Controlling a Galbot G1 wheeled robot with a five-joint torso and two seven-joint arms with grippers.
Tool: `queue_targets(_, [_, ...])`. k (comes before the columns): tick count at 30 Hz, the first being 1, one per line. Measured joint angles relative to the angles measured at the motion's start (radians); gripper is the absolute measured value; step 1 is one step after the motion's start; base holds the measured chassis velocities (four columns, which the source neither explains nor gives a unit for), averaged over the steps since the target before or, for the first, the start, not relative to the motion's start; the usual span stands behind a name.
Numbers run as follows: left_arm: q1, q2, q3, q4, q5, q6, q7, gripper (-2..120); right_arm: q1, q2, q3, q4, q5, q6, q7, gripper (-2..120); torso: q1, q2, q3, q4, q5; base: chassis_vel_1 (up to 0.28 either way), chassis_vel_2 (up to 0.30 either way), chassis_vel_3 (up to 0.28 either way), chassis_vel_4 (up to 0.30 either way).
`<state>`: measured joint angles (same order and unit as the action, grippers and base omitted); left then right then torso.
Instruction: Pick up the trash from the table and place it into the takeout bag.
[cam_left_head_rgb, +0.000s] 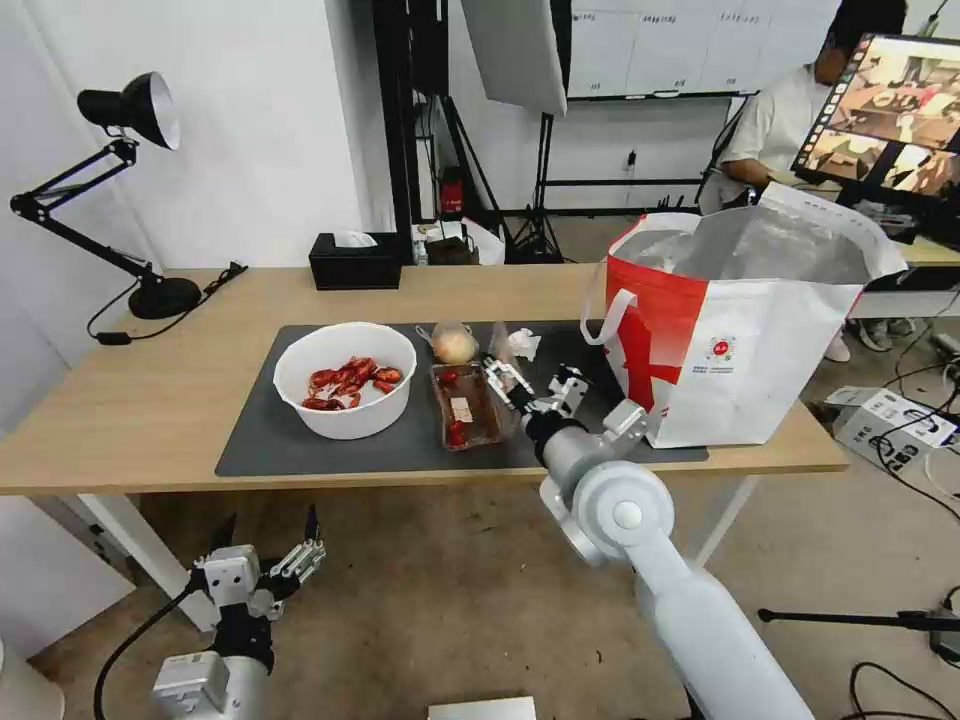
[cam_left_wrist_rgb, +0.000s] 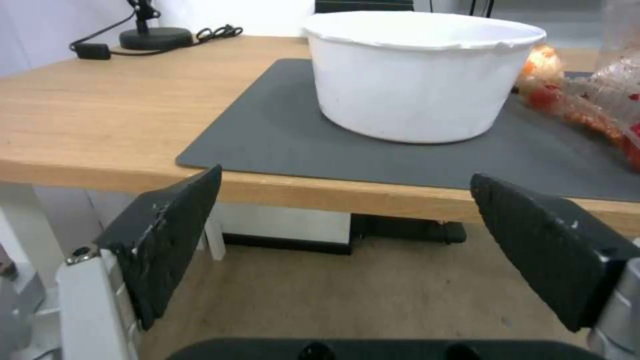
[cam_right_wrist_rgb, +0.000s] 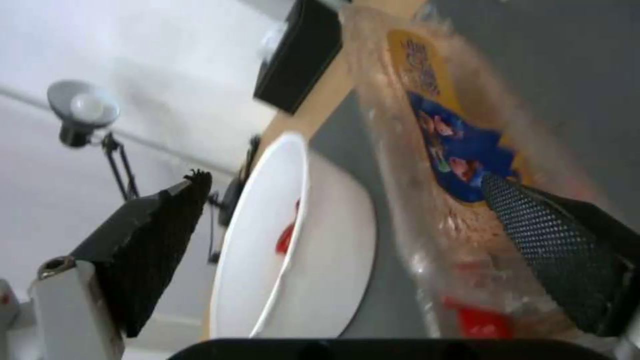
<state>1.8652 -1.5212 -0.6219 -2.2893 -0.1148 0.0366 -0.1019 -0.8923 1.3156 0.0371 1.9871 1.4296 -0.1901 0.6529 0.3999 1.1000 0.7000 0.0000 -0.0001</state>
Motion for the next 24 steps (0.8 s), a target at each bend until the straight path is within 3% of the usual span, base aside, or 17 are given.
queue_targets(7, [0.005, 0.004, -0.008, -0.002, -0.007, 0.000, -0.002, 100, 0.089, 0.090, -0.062, -0.153, 0.079, -0.044, 0.077, 100, 0.000, 0.000, 0.000, 0.0002, -0.0001, 0.000, 0.000, 0.000, 0.000])
queue_targets(12, [0.005, 0.003, -0.008, -0.004, -0.009, 0.000, -0.002, 100, 0.106, 0.112, -0.067, -0.178, 0.083, -0.044, 0.098, 100, 0.000, 0.000, 0.000, 0.0001, -0.0001, 0.000, 0.000, 0.000, 0.000])
queue_targets(21, [0.002, 0.011, -0.014, -0.011, -0.023, 0.000, -0.002, 100, 0.161, 0.083, -0.063, -0.170, 0.079, -0.041, 0.047, 100, 0.000, 0.000, 0.000, 0.0001, 0.0001, 0.000, 0.000, 0.000, 0.000])
queue_targets(24, [0.001, 0.015, -0.016, -0.012, -0.028, 0.000, -0.002, 100, 0.260, 0.000, -0.114, -0.201, -0.066, -0.084, -0.064, 93, 0.000, 0.000, 0.000, 0.0002, 0.0001, 0.000, 0.000, 0.000, 0.000])
